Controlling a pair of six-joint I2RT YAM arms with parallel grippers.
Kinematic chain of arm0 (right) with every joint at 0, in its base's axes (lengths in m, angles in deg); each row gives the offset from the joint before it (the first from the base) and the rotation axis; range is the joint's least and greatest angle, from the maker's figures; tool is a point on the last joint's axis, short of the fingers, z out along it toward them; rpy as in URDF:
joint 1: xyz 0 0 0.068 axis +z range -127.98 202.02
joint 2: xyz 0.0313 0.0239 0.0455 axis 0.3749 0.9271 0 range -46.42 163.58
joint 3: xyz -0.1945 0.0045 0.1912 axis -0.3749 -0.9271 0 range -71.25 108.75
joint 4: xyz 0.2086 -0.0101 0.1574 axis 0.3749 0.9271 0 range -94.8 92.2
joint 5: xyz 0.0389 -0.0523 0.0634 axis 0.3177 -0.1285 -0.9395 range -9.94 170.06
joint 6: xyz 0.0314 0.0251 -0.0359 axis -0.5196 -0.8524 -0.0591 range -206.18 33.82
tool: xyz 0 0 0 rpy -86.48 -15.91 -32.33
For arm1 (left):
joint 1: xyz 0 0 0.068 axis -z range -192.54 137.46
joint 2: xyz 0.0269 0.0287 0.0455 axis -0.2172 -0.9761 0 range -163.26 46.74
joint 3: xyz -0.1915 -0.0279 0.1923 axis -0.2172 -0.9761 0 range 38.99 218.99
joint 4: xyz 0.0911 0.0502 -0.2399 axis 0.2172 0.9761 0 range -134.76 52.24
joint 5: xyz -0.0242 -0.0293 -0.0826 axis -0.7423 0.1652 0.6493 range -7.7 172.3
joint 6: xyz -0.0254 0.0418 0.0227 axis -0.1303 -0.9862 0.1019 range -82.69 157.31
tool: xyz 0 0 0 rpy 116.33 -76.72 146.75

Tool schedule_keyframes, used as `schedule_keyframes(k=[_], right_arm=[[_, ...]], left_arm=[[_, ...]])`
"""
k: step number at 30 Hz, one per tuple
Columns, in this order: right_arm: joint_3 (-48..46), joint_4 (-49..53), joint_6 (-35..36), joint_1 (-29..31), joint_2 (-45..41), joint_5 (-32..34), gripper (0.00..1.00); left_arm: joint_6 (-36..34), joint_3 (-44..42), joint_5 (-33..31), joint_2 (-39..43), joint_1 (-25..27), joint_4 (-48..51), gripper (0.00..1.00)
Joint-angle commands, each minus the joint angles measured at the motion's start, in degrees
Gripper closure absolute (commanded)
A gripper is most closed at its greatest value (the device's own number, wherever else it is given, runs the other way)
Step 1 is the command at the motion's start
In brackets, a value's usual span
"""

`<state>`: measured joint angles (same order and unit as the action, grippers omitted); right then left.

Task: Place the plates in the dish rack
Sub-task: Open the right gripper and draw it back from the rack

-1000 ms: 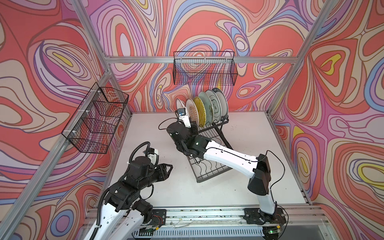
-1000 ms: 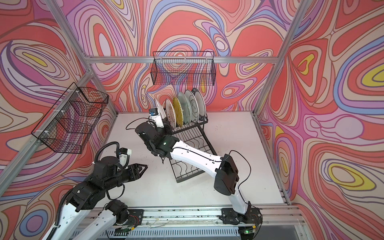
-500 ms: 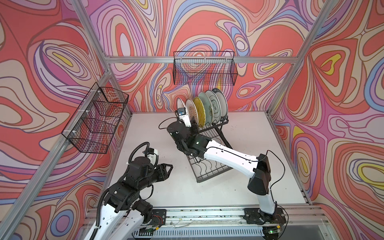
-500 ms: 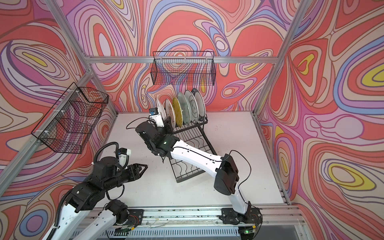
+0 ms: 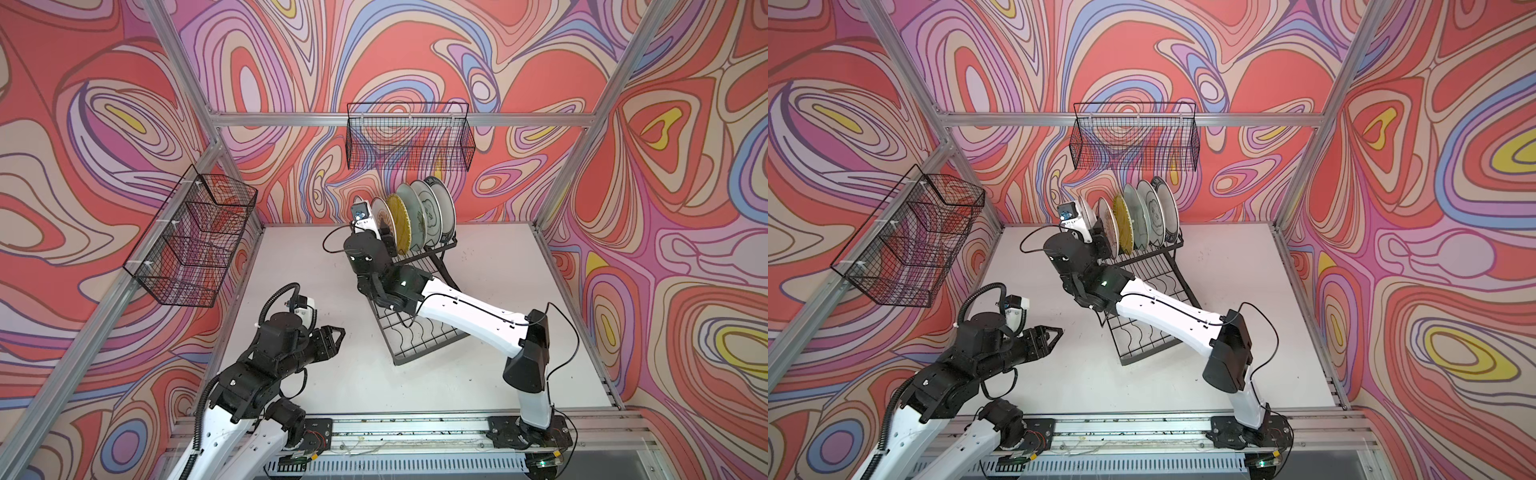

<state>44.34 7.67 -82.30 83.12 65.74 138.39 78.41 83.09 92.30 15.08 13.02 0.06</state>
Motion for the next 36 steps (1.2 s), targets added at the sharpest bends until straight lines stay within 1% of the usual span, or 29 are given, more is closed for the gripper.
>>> schedule_keyframes(k=[1, 4, 7, 10, 12, 15, 17, 19, 23, 26, 28, 30, 31, 32, 34, 36], right_arm=[[-3.1, -4.1, 3.1, -0.5, -7.7, -5.7, 0.53], [-8.1, -3.0, 1.9, -1.9, -14.5, -9.4, 0.52], [-13.2, 1.9, -1.7, -5.0, -21.3, -14.3, 0.50], [-19.7, 7.2, -6.9, -10.3, -28.8, -19.0, 0.50], [-25.3, 8.9, -9.9, -14.4, -33.7, -20.5, 0.47], [-33.0, 12.6, -13.7, -21.2, -40.8, -22.7, 0.45], [-37.1, 14.9, -15.6, -25.6, -44.9, -25.9, 0.45], [-40.9, 15.6, -16.8, -28.0, -48.2, -26.9, 0.44], [-46.8, 16.8, -18.9, -32.3, -52.1, -28.3, 0.41], [-49.3, 17.1, -19.6, -37.2, -52.7, -32.6, 0.41], [-50.3, 16.7, -19.9, -40.2, -52.3, -34.9, 0.41], [-51.1, 16.1, -20.2, -42.4, -51.6, -36.5, 0.41], [-51.4, 15.8, -20.7, -43.7, -51.0, -37.6, 0.37], [-51.8, 15.4, -21.3, -44.8, -50.5, -39.1, 0.30], [-52.6, 14.6, -23.0, -48.4, -48.8, -43.4, 0.02], [-51.7, 15.8, -24.6, -51.4, -46.4, -45.4, 0.02]], left_arm=[[0.5, 0.1, -4.1, -0.2, 0.1, -0.3, 0.42], [-0.2, 0.6, -5.8, -1.4, 0.1, -1.3, 0.37], [-1.5, 2.3, -7.3, -4.0, 0.1, -2.1, 0.32], [-3.3, 4.7, -8.9, -7.2, 0.1, -2.5, 0.29], [-4.4, 6.2, -10.0, -9.1, 0.0, -2.8, 0.26], [-6.4, 8.5, -11.6, -11.5, 0.0, -3.4, 0.21], [-8.9, 8.9, -11.6, -12.1, -0.1, -5.7, 0.16], [-9.9, 8.3, -12.6, -12.2, -0.5, -8.6, 0.09], [-11.3, 8.4, -12.7, -14.2, -2.1, -11.0, 0.02], [-11.9, 10.1, -12.3, -17.0, -4.0, -10.2, 0.02], [-11.7, 11.9, -9.9, -19.3, -6.6, -8.5, 0.02], [-11.4, 12.9, -5.7, -21.5, -10.0, -7.4, 0.01], [-11.4, 13.0, -3.4, -22.5, -11.9, -7.4, 0.00], [-11.3, 12.9, -1.6, -23.4, -13.2, -7.4, 0.00], [-11.6, 12.7, 0.6, -25.1, -15.2, -6.9, 0.00], [-12.6, 13.5, -0.6, -26.2, -15.4, -4.3, 0.00]])
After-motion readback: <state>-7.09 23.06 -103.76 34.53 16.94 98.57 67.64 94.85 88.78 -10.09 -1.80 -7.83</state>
